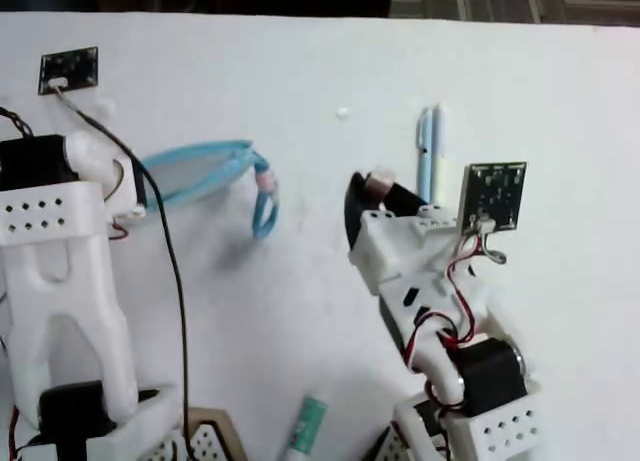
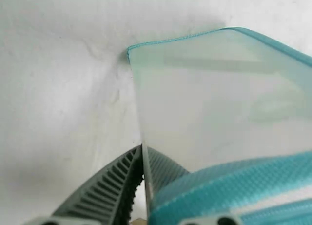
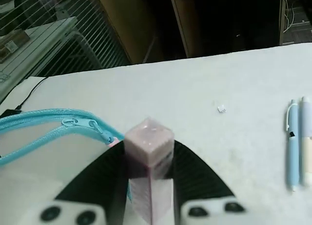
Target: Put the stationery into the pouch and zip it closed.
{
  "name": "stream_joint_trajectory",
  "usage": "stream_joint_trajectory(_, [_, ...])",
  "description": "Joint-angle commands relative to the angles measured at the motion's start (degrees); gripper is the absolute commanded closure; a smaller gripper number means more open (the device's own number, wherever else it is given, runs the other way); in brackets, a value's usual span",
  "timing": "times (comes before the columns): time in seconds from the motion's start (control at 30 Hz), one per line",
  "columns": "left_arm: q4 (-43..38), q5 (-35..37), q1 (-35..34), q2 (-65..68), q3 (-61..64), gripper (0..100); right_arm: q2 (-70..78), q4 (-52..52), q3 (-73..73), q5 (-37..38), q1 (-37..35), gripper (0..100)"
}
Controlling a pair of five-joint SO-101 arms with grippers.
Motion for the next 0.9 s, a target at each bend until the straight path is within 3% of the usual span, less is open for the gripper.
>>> stream_joint_trajectory(0.0, [0.0,-0.4,0.7,1.8,0.2,98,-0.4,-3.1,-3.2,-2.9,-1.0,98.2])
stream_joint_trajectory(0.2, [0.0,-0.4,0.8,1.9,0.2,98,2.3,-18.0,-9.4,-5.7,-10.8,98.2])
stream_joint_trajectory(0.47, [0.0,-0.4,0.8,1.9,0.2,98,26.7,-33.2,-18.3,-5.4,-20.9,98.2])
stream_joint_trajectory(0.67, [0.0,-0.4,0.7,1.9,0.2,98,34.4,-36.5,-17.9,-0.3,-25.5,98.2])
stream_joint_trajectory(0.87, [-0.2,-0.4,0.8,1.9,0.1,98,37.5,-44.1,-11.9,1.8,-24.0,98.2])
